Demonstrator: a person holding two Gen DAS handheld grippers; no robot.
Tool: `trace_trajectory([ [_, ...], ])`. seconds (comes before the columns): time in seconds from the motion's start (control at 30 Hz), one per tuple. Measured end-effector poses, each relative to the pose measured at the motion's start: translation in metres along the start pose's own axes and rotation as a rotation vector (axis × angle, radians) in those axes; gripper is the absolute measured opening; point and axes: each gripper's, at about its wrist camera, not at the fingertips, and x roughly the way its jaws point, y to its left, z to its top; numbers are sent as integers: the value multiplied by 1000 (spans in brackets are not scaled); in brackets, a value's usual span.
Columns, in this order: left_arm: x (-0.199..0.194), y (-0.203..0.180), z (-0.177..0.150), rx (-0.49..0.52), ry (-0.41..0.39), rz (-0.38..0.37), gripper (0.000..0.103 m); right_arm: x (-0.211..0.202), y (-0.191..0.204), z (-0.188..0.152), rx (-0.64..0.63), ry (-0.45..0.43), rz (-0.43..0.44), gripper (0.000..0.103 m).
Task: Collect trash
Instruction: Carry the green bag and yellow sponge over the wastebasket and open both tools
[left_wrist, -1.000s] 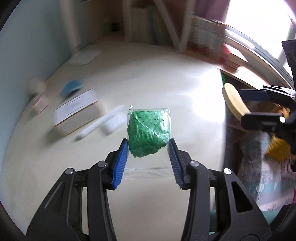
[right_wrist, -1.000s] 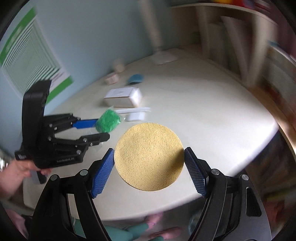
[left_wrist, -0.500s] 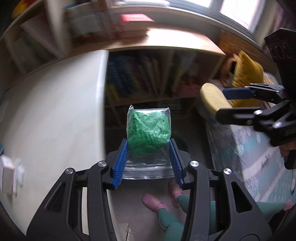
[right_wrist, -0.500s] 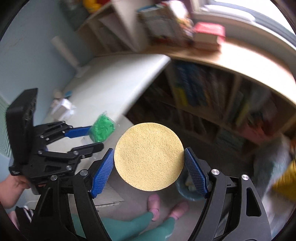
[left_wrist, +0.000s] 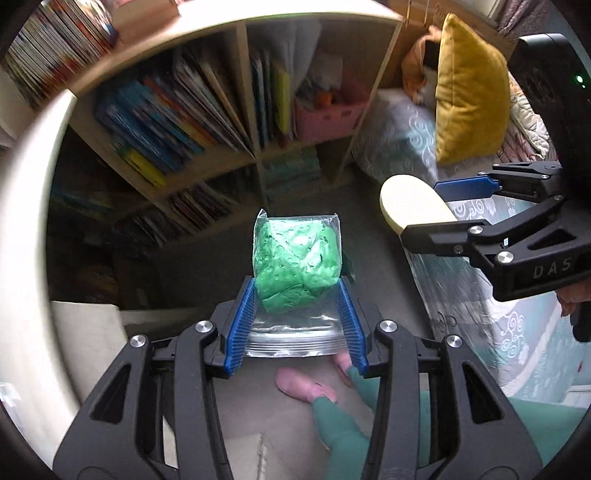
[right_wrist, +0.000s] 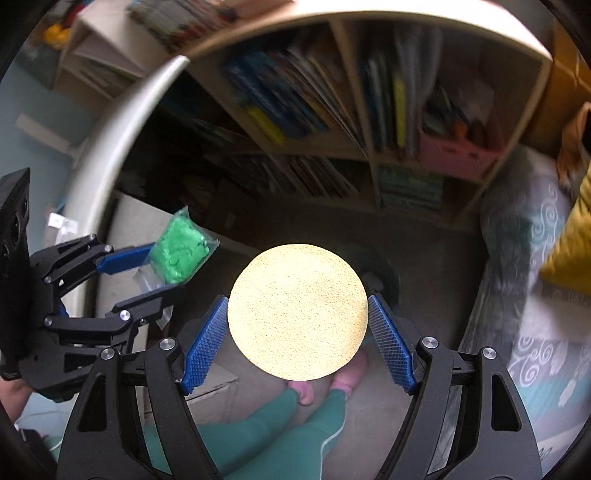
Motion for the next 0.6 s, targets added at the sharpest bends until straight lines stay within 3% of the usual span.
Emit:
trace_trajectory([
  [0.6,85,-16,14,48,178,-28,42,70,-62,0,152,123,19,76],
])
